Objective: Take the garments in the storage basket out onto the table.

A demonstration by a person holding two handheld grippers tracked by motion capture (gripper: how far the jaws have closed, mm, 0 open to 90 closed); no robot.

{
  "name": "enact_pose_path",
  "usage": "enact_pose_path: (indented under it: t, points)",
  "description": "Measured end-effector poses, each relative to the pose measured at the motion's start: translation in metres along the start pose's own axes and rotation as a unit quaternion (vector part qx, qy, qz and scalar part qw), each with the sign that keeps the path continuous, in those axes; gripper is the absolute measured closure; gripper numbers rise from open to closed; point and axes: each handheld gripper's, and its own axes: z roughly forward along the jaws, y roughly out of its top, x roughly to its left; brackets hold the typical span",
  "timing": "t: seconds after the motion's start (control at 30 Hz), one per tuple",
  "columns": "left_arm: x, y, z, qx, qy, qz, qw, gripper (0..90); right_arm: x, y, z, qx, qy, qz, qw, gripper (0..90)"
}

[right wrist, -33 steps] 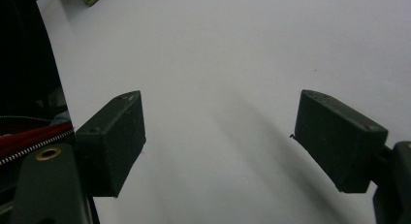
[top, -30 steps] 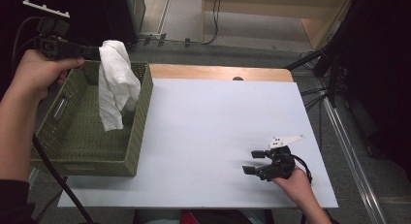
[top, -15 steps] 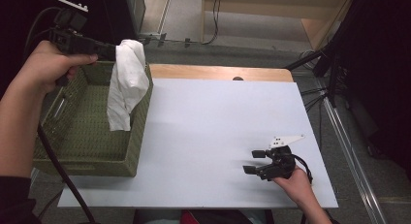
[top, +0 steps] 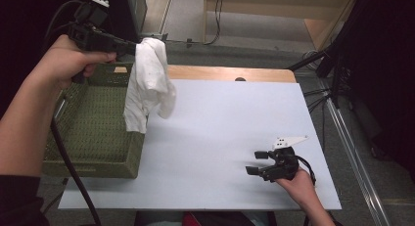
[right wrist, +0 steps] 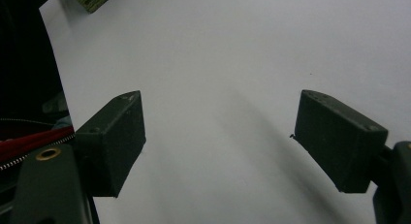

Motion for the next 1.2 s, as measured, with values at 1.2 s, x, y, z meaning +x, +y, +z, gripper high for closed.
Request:
enact_pose_path:
  t: [1.2]
  points:
    - [-0.058, 0.041, 0.090, 0.015, -0.081, 0.061, 0.9947, 84.8, 0.000, -0.001, -0.005, -0.009, -0.002, -0.003, 1.0000, 16.9]
